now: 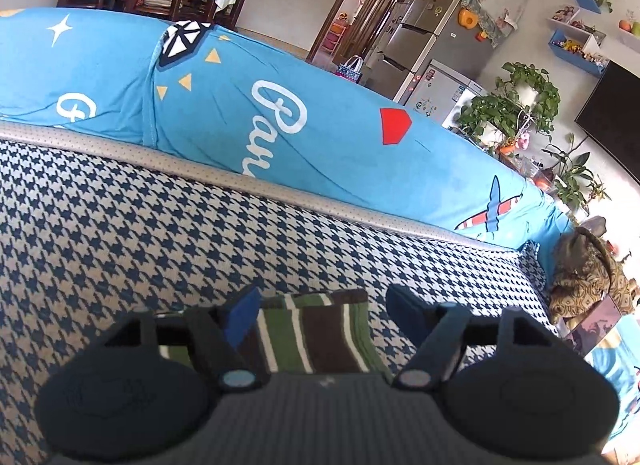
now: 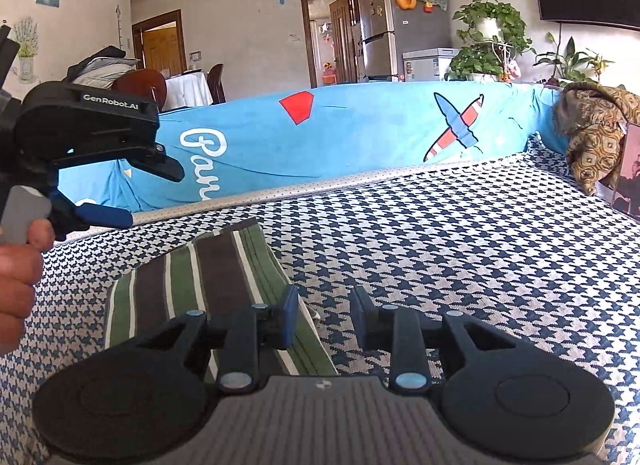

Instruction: Fold clothes

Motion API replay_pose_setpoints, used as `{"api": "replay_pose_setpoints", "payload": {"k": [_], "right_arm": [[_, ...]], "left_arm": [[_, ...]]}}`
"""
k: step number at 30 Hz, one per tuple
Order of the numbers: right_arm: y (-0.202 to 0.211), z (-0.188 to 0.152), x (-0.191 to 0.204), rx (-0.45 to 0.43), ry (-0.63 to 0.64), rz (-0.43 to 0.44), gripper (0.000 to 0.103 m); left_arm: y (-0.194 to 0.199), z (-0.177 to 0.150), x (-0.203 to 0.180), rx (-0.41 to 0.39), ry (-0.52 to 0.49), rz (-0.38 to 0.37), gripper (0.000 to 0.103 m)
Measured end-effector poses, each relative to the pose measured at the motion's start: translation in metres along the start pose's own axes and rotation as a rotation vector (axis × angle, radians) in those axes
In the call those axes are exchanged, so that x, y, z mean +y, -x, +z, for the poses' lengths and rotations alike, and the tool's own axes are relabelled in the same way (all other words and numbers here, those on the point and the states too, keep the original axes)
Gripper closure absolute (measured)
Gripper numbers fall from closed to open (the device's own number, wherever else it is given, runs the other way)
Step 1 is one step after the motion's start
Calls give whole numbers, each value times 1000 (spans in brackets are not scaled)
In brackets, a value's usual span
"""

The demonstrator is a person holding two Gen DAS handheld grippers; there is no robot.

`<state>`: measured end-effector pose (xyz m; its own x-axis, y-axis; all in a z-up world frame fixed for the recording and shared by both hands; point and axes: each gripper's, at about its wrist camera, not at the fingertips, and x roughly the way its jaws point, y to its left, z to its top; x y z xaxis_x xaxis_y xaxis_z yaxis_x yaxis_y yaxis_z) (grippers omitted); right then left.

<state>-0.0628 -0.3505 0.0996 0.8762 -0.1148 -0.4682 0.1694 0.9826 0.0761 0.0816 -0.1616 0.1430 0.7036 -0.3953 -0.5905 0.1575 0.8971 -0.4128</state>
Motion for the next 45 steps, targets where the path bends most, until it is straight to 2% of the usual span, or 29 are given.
{"api": "replay_pose_setpoints", "payload": {"k": [8,14,19,24,28,35,39,45], "right_arm": [[1,-5,21,20,93,117,65],[-5,-13,39,46,167,167,63],[-10,-19,48,71,193,176,62],[-16,-25,49,103,199,162,51],[-16,-31,51,147,178,194,51],[-3,-43,64,173,249,234,44],[2,-43,66,181,257,243,40],[10,-37,57,182,194,218,34]], "left_arm": [[49,-10,32,-4,-13,73,20],[76,-29,49,23,-44,106,14],[82,-46,61,59,-67,96,12],[84,-70,69,88,-91,111,4],[91,-98,81,91,-32,146,2],[97,-126,101,152,40,231,1],[96,-135,100,178,42,252,0],[96,-145,87,195,0,264,0]]}}
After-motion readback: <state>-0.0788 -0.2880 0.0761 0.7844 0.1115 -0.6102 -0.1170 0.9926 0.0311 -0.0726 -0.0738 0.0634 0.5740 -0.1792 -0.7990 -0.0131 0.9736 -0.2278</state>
